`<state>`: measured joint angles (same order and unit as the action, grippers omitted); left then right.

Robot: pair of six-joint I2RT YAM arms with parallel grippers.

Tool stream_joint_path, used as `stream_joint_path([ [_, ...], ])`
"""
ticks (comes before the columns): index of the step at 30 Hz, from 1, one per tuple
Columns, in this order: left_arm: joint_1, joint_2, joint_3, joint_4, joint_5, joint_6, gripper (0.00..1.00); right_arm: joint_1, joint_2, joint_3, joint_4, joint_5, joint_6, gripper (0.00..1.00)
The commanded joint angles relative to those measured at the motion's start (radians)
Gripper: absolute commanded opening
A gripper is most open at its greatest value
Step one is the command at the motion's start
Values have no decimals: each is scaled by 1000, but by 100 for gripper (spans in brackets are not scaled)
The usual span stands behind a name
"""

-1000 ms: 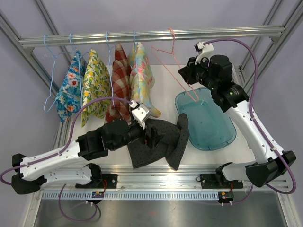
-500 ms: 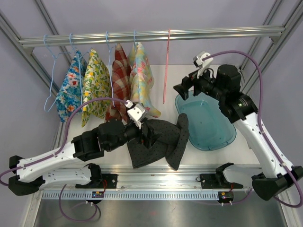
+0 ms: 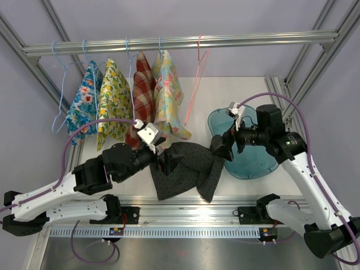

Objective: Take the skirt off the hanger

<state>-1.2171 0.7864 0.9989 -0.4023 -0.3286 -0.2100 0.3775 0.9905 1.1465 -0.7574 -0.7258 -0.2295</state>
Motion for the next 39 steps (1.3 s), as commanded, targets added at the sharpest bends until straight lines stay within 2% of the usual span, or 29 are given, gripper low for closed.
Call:
stream_joint_path([
  [1, -4, -15, 7, 30, -21, -11, 99, -3, -22, -92, 4, -6, 183, 99],
  [2, -5, -15, 7, 30, -21, -14, 99, -5, -23, -128, 13, 44, 273, 100],
  [6, -4, -18, 1, 28, -17, -35, 99, -3, -18, -168, 82, 306, 433, 99],
  [8, -4, -19, -9, 39, -15, -45, 99, -3, 22, -160, 70, 364, 508, 99],
  [14, -4, -18, -25, 71, -13, -48, 99, -3, 111, -200, 75, 244, 593, 100],
  [20, -4, -18, -29, 79, -15, -49, 99, -2, 175, -228, 89, 172, 587, 97],
  [21, -4, -21, -31, 79, -16, -49, 99, -2, 181, -228, 92, 161, 584, 94],
  [22, -4, -21, -37, 88, -17, -46, 99, -2, 194, -228, 96, 155, 581, 83],
  [24, -4, -22, -39, 95, -17, -42, 99, 0, 201, -223, 116, 138, 579, 71],
  [25, -5, -22, -39, 95, -18, -39, 99, -2, 203, -219, 124, 129, 578, 53],
  [28, -5, -26, -34, 91, -20, -34, 99, -3, 197, -171, 136, 111, 549, 25],
  [29, -4, -27, -33, 86, -20, -34, 99, -5, 194, -128, 133, 108, 515, 7],
  [30, -4, -30, -32, 86, -21, -34, 99, -6, 191, -102, 118, 105, 492, 0],
  [32, -4, -41, -34, 83, -21, -35, 99, -32, 181, -12, 98, 44, 397, 0],
  [36, -4, -67, -42, 83, -27, -34, 99, -100, 186, 186, -55, -145, 169, 0],
  [39, -4, -87, -43, 79, -32, -31, 99, -133, 175, 291, -71, -158, 136, 0],
])
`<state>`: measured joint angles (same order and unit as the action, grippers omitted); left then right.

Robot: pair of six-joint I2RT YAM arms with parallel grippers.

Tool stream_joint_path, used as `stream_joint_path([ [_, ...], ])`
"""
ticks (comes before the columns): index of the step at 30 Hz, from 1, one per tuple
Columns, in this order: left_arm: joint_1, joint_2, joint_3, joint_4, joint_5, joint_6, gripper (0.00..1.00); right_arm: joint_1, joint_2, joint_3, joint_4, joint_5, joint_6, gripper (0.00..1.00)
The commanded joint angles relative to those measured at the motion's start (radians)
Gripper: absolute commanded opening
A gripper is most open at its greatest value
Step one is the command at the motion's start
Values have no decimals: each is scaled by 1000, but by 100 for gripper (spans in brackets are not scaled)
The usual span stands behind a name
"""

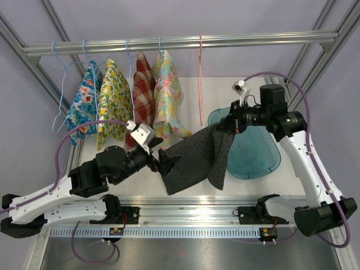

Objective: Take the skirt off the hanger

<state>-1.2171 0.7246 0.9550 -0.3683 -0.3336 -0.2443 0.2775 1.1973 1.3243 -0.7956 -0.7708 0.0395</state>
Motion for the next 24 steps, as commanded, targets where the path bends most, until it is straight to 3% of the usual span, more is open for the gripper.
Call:
stream_joint_path([
  [1, -5, -30, 2, 45, -27, 8, 99, -37, -54, 127, -24, -90, -112, 0],
  [11, -4, -76, 11, 42, -42, 48, 99, -61, -154, 240, 16, 88, -46, 0],
  [19, -4, -77, 22, 40, -44, 71, 99, -61, -159, 338, 12, 120, -27, 0],
  [24, -4, -77, 30, 40, -44, 79, 99, -61, -157, 398, 15, 249, -33, 0],
])
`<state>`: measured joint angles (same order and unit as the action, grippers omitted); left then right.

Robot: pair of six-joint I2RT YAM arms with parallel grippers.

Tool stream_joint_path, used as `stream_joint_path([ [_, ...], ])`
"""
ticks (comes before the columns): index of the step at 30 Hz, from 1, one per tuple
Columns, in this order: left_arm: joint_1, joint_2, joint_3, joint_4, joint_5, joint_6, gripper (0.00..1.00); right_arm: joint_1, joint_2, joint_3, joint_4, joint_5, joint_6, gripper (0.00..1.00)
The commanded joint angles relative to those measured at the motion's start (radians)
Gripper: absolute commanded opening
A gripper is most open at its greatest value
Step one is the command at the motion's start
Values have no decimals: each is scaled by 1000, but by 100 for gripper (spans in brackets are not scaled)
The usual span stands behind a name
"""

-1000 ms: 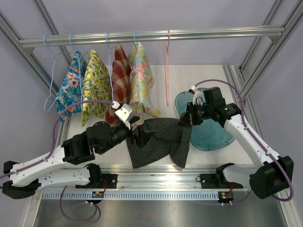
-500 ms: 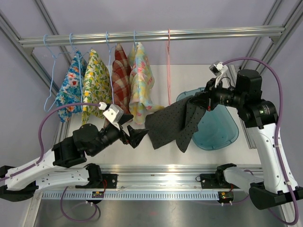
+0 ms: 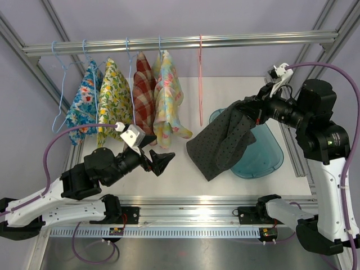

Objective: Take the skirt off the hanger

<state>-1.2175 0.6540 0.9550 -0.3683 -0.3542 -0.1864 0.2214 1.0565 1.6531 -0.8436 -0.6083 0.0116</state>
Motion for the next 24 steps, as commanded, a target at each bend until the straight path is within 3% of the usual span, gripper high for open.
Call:
stream_joint_path([
  [1, -5, -7, 31, 40, -23, 22, 99, -5, -15, 94, 64, 106, -33, 0],
  [16, -4, 3, 51, 29, -28, 31, 99, -7, 65, 339, 90, 473, -176, 0],
  [20, -4, -2, 53, 29, -31, 27, 99, -7, 76, 327, 67, 498, -209, 0],
  [24, -5, 4, 70, 25, -51, 16, 99, -7, 68, 214, 57, 478, -231, 0],
])
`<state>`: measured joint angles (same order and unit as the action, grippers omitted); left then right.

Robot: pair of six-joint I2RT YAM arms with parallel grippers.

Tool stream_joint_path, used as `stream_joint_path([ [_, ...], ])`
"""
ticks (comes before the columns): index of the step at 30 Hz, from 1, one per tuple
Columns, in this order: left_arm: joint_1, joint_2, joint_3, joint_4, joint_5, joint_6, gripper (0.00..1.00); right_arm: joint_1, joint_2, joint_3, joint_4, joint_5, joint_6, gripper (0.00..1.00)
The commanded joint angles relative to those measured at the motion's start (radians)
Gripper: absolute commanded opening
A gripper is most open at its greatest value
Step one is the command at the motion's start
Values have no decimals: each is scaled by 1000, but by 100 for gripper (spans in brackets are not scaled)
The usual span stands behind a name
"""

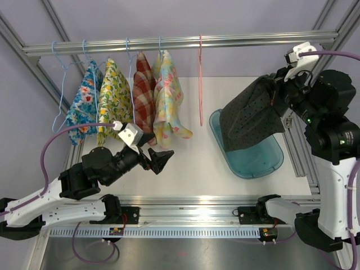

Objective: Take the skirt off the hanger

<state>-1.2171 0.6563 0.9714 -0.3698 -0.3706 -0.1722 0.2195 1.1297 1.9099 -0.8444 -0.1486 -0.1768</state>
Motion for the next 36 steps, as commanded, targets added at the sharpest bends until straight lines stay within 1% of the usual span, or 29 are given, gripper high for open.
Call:
stream_joint_path([
  [1, -4, 11, 62, 14, -56, -7, 99, -5, -7, -89, 54, 6, -46, 0],
  [5, -5, 45, 113, -26, -93, -23, 99, -20, 7, -218, 53, -54, -41, 0],
  [6, -4, 52, 137, -32, -99, -26, 99, -28, 15, -266, 47, -112, -38, 0],
  [8, -4, 78, 161, -44, -117, -33, 99, -35, 36, -319, 24, -167, -30, 0],
  [9, -4, 88, 171, -49, -125, -38, 99, -37, 42, -384, 25, -199, -39, 0],
  [11, -2, 111, 216, -66, -151, -49, 99, -45, 60, -457, 42, -273, -50, 0],
  [12, -2, 138, 233, -73, -165, -58, 99, -51, 70, -522, 48, -332, -62, 0],
  [14, -2, 164, 288, -99, -194, -64, 99, -84, 117, -572, 48, -406, -84, 0],
  [15, -1, 195, 312, -107, -203, -66, 99, -98, 134, -618, 45, -498, -101, 0],
  [18, 24, 244, 403, -139, -225, -78, 99, -129, 217, -693, 41, -555, -161, 0],
  [19, 63, 281, 424, -165, -222, -88, 99, -137, 240, -707, 42, -557, -176, 0],
  [20, 91, 298, 482, -185, -211, -133, 99, -149, 292, -721, 48, -551, -187, 0],
  [21, 122, 315, 509, -205, -193, -153, 99, -160, 323, -732, 50, -521, -187, 0],
  [22, 187, 353, 538, -243, -154, -174, 99, -173, 355, -730, 36, -526, -191, 0],
  [23, 218, 367, 559, -256, -134, -222, 99, -190, 414, -726, 19, -548, -232, 0],
  [25, 295, 391, 592, -261, -78, -246, 99, -212, 455, -723, 5, -566, -259, 1],
  [27, 336, 419, 608, -256, -51, -273, 98, -246, 467, -729, 1, -550, -309, 11],
  [28, 379, 430, 616, -261, -25, -280, 97, -247, 463, -730, -1, -539, -322, 23],
  [29, 402, 459, 630, -268, -15, -306, 95, -253, 440, -729, -1, -531, -338, 29],
  [30, 425, 473, 642, -279, -5, -320, 93, -258, 426, -717, -7, -523, -346, 39],
  [31, 470, 488, 664, -287, 27, -329, 91, -265, 407, -707, -19, -517, -349, 58],
  [33, 504, 529, 681, -285, 48, -351, 86, -272, 355, -671, -36, -499, -355, 77],
  [34, 525, 542, 691, -265, 76, -352, 85, -276, 335, -658, -54, -494, -359, 91],
  [36, 539, 578, 699, -239, 91, -346, 82, -276, 285, -624, -71, -468, -363, 99],
])
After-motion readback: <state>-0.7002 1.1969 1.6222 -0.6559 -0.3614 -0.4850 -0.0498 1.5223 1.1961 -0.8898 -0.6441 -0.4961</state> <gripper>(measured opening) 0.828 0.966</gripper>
